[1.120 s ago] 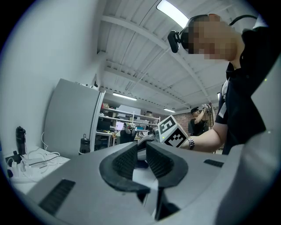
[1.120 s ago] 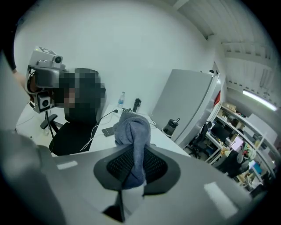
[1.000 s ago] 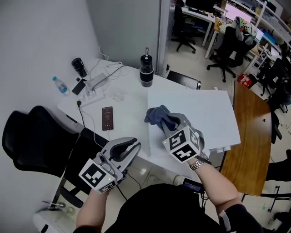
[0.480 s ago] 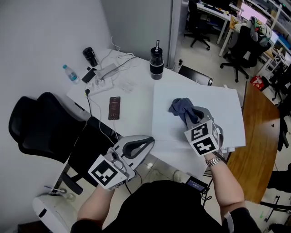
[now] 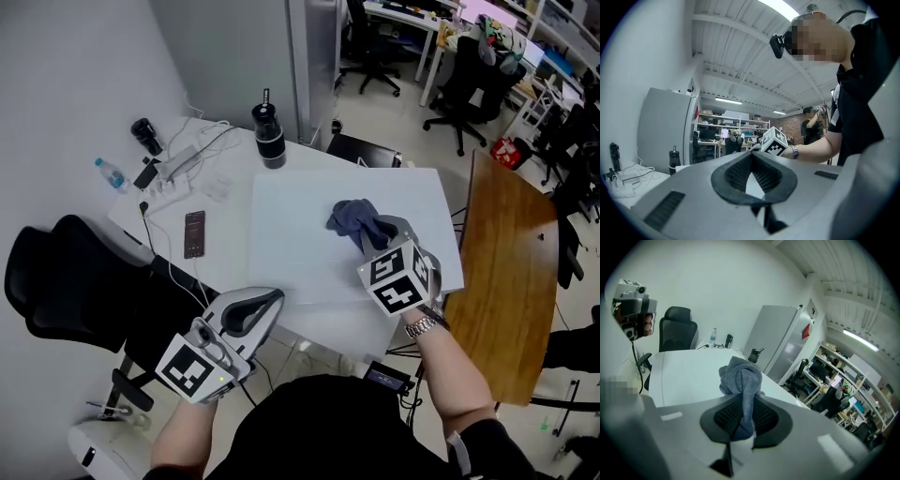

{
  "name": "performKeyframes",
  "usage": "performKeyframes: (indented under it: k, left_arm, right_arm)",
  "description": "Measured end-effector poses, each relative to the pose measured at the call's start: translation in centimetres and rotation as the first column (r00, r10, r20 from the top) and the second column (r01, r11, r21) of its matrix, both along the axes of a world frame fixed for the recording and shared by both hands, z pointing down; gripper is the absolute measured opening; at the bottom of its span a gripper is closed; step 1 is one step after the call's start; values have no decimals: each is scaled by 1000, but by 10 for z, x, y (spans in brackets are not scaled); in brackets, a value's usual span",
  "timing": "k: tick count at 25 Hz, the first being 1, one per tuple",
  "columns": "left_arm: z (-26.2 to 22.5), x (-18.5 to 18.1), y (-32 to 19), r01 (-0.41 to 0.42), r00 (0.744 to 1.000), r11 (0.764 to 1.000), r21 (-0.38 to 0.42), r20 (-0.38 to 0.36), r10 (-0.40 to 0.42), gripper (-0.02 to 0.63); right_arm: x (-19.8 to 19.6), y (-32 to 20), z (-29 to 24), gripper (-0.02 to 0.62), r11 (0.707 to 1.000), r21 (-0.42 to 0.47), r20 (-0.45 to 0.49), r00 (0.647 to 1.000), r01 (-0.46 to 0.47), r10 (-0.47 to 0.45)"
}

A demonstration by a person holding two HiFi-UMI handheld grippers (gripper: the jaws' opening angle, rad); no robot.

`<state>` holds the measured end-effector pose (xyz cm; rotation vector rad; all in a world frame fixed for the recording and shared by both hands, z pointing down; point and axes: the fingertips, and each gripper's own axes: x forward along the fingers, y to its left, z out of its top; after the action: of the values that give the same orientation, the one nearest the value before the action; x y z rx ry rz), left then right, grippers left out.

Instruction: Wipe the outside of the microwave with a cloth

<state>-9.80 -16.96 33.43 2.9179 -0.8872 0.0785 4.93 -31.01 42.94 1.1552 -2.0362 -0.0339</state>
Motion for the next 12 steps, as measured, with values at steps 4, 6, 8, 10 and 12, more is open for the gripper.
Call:
performKeyframes:
  k: [4, 6, 8, 10, 12]
  left_arm:
    - [-5, 30, 3, -5, 1000, 1000, 24, 6, 5, 5]
    - [-10, 46, 3, -5, 1000, 998, 55, -3, 5, 5]
    - [-11, 62, 5, -7, 1000, 998, 58, 1, 7, 5]
    - [-10, 77, 7, -13, 1000, 999, 45, 15, 12, 5]
    - [-9, 90, 9, -17, 1000, 999, 40, 23, 16, 5]
  right_arm:
    - [38, 4, -1, 49, 1000, 1, 1, 1000, -24, 24]
    - [57, 6, -1, 49, 999, 2, 3, 999, -33, 33]
    - [76, 7, -2, 49, 999, 1, 8, 999, -43, 43]
    - [95, 8, -3, 49, 998, 1, 13, 998, -55, 55]
    - [112, 9, -3, 49, 998, 4, 19, 998, -67, 67]
